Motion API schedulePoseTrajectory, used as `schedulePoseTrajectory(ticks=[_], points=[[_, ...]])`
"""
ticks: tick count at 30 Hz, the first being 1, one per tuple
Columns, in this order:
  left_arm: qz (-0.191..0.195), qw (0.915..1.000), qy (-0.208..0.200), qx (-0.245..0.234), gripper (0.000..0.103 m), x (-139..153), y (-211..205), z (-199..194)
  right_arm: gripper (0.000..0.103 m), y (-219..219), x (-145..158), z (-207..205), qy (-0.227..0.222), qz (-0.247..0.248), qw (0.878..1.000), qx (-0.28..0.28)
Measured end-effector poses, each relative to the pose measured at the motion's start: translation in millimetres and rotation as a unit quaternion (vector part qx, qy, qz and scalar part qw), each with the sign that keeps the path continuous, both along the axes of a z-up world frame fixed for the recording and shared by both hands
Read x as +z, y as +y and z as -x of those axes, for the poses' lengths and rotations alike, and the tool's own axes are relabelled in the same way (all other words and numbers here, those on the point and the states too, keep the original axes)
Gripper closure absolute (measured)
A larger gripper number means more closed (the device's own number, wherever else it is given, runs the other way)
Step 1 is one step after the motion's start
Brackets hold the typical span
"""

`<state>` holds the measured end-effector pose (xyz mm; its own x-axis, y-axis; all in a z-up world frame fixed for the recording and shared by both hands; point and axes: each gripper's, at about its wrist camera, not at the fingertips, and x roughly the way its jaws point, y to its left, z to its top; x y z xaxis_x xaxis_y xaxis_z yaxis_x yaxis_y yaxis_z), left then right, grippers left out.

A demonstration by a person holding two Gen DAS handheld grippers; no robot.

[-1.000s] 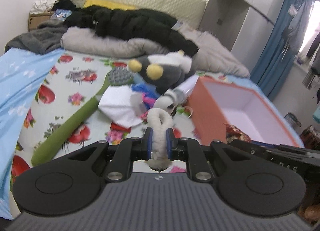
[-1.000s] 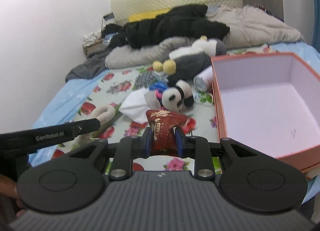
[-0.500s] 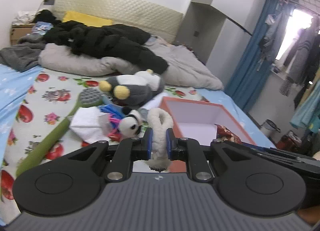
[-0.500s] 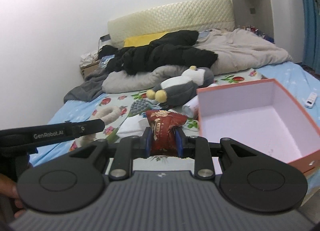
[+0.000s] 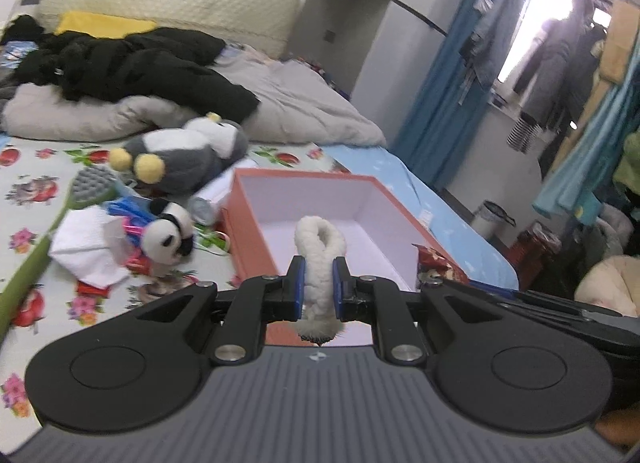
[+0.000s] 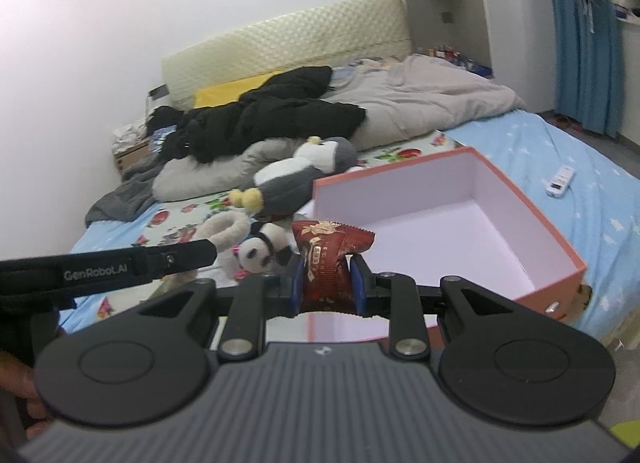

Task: Organize soft objects
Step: 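Carry the hair tie and red packet over the pink box with both tools, then open both grippers to drop the hair tie and packet into the box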

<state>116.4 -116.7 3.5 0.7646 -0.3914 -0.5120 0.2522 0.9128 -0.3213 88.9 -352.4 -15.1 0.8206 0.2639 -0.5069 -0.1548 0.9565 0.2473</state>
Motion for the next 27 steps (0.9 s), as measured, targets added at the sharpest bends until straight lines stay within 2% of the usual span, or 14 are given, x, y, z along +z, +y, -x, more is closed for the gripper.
schedulePoseTrajectory(ticks=[6,12,24,25,26,27], points=[[-0.003,0.9992,0.026,-0.032,0.086,-18.1,-30.3,-32.8,0.075,-18.8,-18.1,-27.6,0.019,-0.002,1.0,-0.021],[-0.019,0.997,0.047,-0.059,0.086,-40.8,-57.1,-83.0,0.075,-33.3,-42.6,-65.6,0.046,-0.002,0.998,-0.035],[-0.048,0.9913,0.102,-0.067,0.085,-89.2,-92.4,-171.3,0.073,-52.3,-90.9,-129.7,0.093,-0.003,0.995,-0.043],[-0.05,0.9908,0.108,-0.064,0.085,-94.3,-93.5,-178.8,0.073,-53.6,-94.0,-133.7,0.095,-0.002,0.994,-0.044],[-0.049,0.9907,0.111,-0.061,0.078,-97.2,-94.1,-183.2,0.072,-55.7,-96.2,-136.9,0.098,-0.004,0.994,-0.047],[-0.051,0.9905,0.113,-0.06,0.073,-101.0,-94.8,-188.4,0.066,-58.2,-98.8,-140.0,0.103,-0.007,0.993,-0.053]])
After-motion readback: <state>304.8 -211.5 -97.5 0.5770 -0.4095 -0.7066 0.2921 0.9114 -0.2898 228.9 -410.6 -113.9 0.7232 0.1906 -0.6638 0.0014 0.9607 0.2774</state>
